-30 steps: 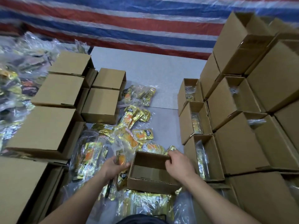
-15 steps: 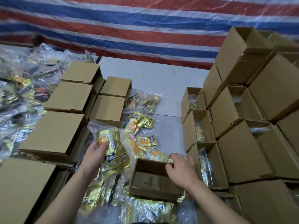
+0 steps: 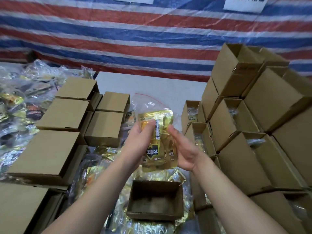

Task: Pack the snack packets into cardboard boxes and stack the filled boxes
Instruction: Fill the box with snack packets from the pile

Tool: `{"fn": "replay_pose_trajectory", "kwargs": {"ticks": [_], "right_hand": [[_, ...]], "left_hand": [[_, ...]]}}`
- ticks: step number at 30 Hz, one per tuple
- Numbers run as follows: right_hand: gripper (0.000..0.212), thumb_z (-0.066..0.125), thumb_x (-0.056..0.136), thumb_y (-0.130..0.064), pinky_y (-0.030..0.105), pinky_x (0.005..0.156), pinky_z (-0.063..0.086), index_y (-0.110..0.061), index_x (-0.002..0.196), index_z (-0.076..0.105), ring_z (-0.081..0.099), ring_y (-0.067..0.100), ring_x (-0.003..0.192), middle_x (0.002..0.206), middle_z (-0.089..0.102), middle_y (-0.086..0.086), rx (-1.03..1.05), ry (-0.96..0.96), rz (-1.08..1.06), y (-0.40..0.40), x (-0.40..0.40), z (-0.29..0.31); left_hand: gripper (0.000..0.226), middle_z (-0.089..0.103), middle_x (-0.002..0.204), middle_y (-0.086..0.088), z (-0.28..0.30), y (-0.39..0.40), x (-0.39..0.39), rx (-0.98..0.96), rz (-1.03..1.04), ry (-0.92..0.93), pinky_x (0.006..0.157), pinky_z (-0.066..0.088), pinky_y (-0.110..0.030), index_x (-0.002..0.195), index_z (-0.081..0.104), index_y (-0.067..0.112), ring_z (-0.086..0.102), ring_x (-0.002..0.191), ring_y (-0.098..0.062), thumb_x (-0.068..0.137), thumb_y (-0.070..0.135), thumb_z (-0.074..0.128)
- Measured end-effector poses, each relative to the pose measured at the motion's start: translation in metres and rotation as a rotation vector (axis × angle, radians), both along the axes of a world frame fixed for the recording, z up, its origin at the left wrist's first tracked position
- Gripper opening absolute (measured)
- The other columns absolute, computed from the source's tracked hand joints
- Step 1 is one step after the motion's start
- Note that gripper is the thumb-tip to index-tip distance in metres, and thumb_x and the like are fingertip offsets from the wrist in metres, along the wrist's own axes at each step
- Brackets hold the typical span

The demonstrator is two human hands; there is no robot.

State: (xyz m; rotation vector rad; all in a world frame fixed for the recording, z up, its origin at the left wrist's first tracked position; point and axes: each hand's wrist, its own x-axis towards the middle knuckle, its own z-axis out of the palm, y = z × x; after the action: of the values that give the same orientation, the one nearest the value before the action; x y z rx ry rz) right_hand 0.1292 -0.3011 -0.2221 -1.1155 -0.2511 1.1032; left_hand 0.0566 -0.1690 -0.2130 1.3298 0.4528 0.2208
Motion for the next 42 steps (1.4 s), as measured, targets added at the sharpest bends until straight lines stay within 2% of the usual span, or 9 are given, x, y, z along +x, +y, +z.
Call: {"fn": "replay_pose_trajectory", "kwargs": {"ticks": [6, 10, 16, 20, 22, 26, 31, 39, 42], "right_hand": [[0.056, 0.091, 0.066, -0.036, 0.051, 0.094, 0.053, -0.013, 0.114, 0.075, 0.070, 0.029, 0.099, 0.108, 0.073, 0.014, 0.188, 0.071, 0.045, -0.026, 0.002, -0.010], [0.051, 0.088, 0.063, -0.024, 0.051, 0.085, 0.058, -0.005, 0.108, 0.076, 0.073, 0.030, 0.092, 0.103, 0.074, 0.018, 0.048, 0.084, 0.147, -0.047, 0.003, -0.019], [0.075, 0.078, 0.054, -0.039, 0.037, 0.072, 0.061, -0.015, 0.123, 0.060, 0.071, 0.024, 0.086, 0.101, 0.074, 0.009, -0.434, -0.264, 0.158, -0.054, -0.015, -0.034], [0.038, 0.062, 0.065, -0.042, 0.016, 0.068, 0.048, -0.057, 0.099, 0.056, 0.062, -0.003, 0.079, 0.085, 0.064, -0.017, -0.650, -0.822, 0.522, -0.036, -0.044, -0.059], [0.023, 0.055, 0.067, -0.044, 0.022, 0.067, 0.047, -0.047, 0.090, 0.056, 0.057, 0.001, 0.080, 0.088, 0.057, -0.016, -0.754, -0.939, 0.699, -0.029, -0.055, -0.076], [0.038, 0.053, 0.076, -0.040, 0.029, 0.080, 0.049, -0.022, 0.110, 0.056, 0.056, 0.020, 0.097, 0.109, 0.058, 0.001, -0.916, -0.952, 0.849, -0.015, -0.056, -0.096], [0.041, 0.055, 0.081, -0.044, 0.029, 0.085, 0.044, -0.028, 0.119, 0.054, 0.055, 0.019, 0.103, 0.115, 0.055, 0.002, -1.012, -0.921, 0.991, -0.003, -0.042, -0.098], [0.047, 0.068, 0.071, -0.048, 0.022, 0.070, 0.044, -0.030, 0.113, 0.056, 0.057, 0.014, 0.086, 0.109, 0.057, 0.000, -1.166, -0.754, 1.123, -0.006, -0.031, -0.104], [0.049, 0.067, 0.083, -0.025, 0.030, 0.087, 0.047, -0.022, 0.129, 0.049, 0.060, 0.027, 0.107, 0.120, 0.061, 0.006, -0.948, -0.901, 1.070, 0.003, -0.040, -0.120]], "left_hand": [[0.062, 0.063, 0.118, -0.025, 0.003, -0.008, 0.006, 0.562, -0.131, -0.009, 0.107, 0.042, -0.054, 0.112, 0.062, 0.004, 0.058, 0.117, -0.039, 0.097, 0.060, 0.039], [0.069, 0.061, 0.105, 0.024, -0.013, 0.010, -0.010, 0.362, -0.432, 0.151, 0.096, 0.038, -0.025, 0.119, 0.065, 0.035, 0.057, 0.093, 0.009, 0.082, 0.083, 0.032], [0.073, 0.042, 0.152, 0.012, -0.105, 0.037, -0.052, 0.508, -0.520, 0.379, 0.107, 0.028, -0.020, 0.151, 0.039, 0.028, 0.039, 0.131, 0.000, 0.092, 0.071, 0.039], [0.028, 0.060, 0.123, 0.033, -0.156, 0.037, -0.081, 0.575, -0.544, 0.391, 0.098, 0.035, -0.006, 0.121, 0.065, 0.041, 0.052, 0.123, 0.005, 0.098, 0.046, 0.051], [0.024, 0.061, 0.116, 0.032, -0.167, 0.034, -0.087, 0.492, -0.545, 0.388, 0.102, 0.041, -0.016, 0.107, 0.068, 0.049, 0.055, 0.113, 0.009, 0.090, 0.054, 0.051], [0.065, 0.031, 0.148, 0.011, -0.177, 0.035, -0.087, 0.499, -0.567, 0.557, 0.116, 0.023, -0.035, 0.128, 0.049, 0.054, 0.031, 0.139, -0.014, 0.082, 0.078, 0.011], [0.079, 0.030, 0.161, -0.001, -0.168, 0.037, -0.082, 0.489, -0.577, 0.581, 0.124, 0.015, -0.042, 0.146, 0.044, 0.035, 0.025, 0.147, -0.019, 0.085, 0.077, 0.016], [0.032, 0.053, 0.138, 0.003, -0.183, 0.038, -0.085, 0.441, -0.582, 0.549, 0.111, 0.040, -0.035, 0.128, 0.051, 0.043, 0.050, 0.128, -0.016, 0.105, 0.050, 0.029], [0.031, 0.058, 0.127, 0.006, -0.181, 0.035, -0.084, 0.417, -0.510, 0.527, 0.098, 0.042, -0.027, 0.126, 0.055, 0.037, 0.054, 0.114, -0.009, 0.106, 0.048, 0.034]]}}
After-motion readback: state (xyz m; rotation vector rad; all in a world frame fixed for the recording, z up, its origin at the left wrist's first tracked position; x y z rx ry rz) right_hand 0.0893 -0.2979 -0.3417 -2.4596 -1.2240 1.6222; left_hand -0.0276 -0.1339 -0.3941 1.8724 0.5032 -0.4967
